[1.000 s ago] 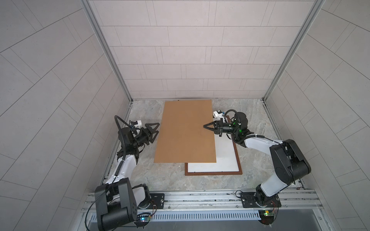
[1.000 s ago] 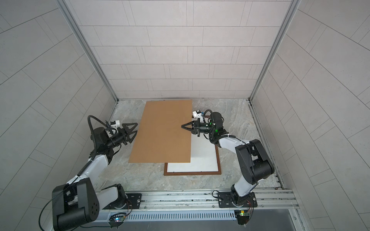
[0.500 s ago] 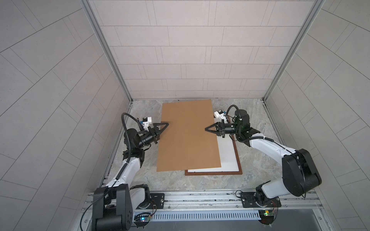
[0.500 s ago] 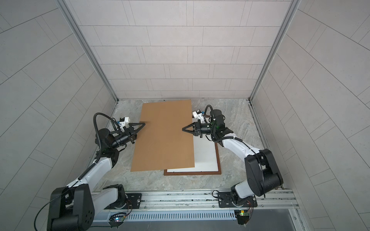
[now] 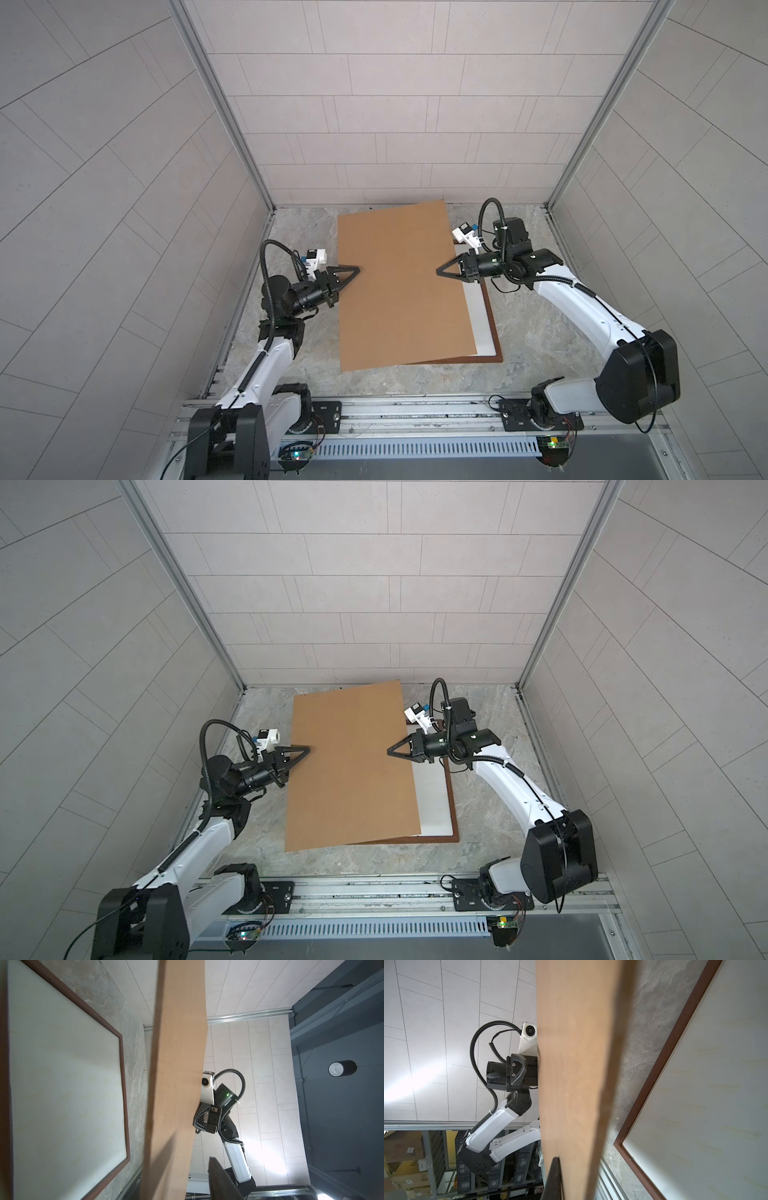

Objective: Put the photo into the frame
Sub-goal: 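Carry the cardboard over the frame with both grippers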

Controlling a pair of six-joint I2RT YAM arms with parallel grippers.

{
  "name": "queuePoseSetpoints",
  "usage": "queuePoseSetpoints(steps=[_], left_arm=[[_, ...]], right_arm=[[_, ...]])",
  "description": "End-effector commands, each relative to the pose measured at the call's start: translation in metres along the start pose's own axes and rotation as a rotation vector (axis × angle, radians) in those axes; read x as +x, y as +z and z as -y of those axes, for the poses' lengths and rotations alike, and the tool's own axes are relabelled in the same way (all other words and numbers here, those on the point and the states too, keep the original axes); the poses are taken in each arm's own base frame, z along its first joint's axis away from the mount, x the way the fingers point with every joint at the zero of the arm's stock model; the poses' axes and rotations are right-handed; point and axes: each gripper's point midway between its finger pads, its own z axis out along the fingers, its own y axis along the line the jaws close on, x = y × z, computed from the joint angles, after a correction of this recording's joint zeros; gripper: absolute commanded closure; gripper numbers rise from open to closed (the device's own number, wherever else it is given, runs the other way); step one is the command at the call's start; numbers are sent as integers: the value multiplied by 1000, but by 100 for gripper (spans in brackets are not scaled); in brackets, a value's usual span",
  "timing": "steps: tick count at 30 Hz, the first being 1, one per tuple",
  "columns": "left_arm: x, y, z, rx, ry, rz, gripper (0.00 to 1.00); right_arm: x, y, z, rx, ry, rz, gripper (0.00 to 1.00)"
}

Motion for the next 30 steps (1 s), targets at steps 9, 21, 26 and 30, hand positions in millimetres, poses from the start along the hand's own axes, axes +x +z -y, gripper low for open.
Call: queuePoseSetpoints(steps=[9, 21, 26, 30], left_arm=[[21, 2, 79, 212, 202, -62, 84], [32, 1, 107, 287, 244, -95, 81], [34, -2, 120, 306, 266, -98, 98], [33, -1, 127, 313, 270, -101, 100]], right_arm=[[8, 9, 28, 106, 16, -78, 100], [4, 4, 38, 148, 54, -125, 100], [-1, 5, 45, 166, 64, -128, 100], [-3, 1, 47, 199, 59, -122, 98]])
